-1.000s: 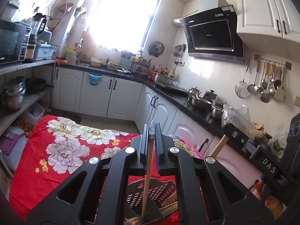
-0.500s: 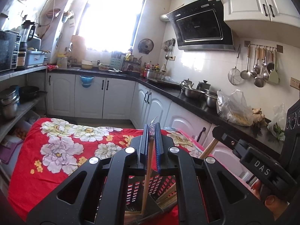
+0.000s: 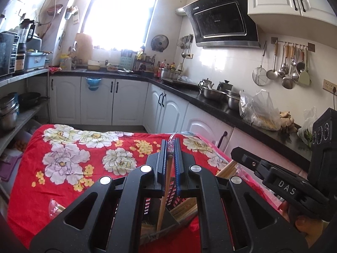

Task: Organize utensils
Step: 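Lower the chopsticks into the caddy and open both tools, then move both open tools back to the remaining chopsticks on the cloth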

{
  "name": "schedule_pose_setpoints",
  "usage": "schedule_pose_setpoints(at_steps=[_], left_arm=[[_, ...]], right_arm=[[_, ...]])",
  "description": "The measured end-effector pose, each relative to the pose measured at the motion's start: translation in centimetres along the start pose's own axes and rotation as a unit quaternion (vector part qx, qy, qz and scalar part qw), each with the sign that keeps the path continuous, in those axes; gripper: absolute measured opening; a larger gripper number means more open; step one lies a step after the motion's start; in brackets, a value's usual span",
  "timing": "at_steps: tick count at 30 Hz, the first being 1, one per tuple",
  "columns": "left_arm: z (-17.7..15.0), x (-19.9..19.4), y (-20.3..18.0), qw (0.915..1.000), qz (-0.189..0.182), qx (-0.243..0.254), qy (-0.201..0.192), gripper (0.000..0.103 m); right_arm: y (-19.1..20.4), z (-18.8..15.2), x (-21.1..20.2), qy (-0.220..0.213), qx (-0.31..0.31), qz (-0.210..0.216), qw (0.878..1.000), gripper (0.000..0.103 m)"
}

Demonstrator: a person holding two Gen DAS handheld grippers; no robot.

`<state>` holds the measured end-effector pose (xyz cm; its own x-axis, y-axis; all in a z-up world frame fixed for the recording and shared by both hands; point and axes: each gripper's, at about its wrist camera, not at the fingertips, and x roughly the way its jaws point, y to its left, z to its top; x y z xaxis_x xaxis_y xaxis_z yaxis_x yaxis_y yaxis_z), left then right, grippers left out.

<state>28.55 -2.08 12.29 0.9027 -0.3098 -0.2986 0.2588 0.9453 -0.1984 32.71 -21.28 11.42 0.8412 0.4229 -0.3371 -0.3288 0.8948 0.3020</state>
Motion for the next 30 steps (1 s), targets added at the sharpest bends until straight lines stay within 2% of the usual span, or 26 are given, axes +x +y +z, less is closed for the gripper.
schedule_pose_setpoints(at_steps=[2, 5, 12, 16, 23, 28, 30], left_arm=[[-0.1, 0.0, -0.1, 1.0000, 0.001, 0.002, 0.005, 0.003], [-0.1, 0.0, -0.2, 0.9999, 0.002, 0.002, 0.014, 0.003], [0.2, -0.3, 0.2, 0.9993, -0.004, -0.011, 0.035, 0.005], [0.3, -0.7, 0.2, 0.9989, -0.004, -0.013, 0.046, 0.023], [0.6, -1.7, 0.1, 0.9987, -0.003, -0.018, 0.048, 0.037], [0.6, -2.7, 0.2, 0.9989, 0.008, -0.019, 0.043, 0.061], [0.6, -3.2, 0.4, 0.9988, 0.008, -0.023, 0.042, 0.067]], right_arm=[[0.0, -0.1, 0.0, 0.004, 0.001, 0.001, 1.000, 0.007], [-0.1, 0.1, -0.1, 0.006, 0.005, 0.002, 1.000, 0.015], [-0.1, 0.4, -0.6, 0.009, 0.009, 0.003, 1.000, 0.026], [-0.4, 0.5, -1.1, 0.012, 0.015, 0.001, 1.000, 0.031], [-0.5, 0.6, -2.1, 0.011, 0.016, -0.003, 1.000, 0.038], [-0.4, 0.4, -2.8, 0.013, 0.015, -0.004, 1.000, 0.043], [-0.4, 0.4, -3.1, 0.012, 0.015, -0.005, 1.000, 0.045]])
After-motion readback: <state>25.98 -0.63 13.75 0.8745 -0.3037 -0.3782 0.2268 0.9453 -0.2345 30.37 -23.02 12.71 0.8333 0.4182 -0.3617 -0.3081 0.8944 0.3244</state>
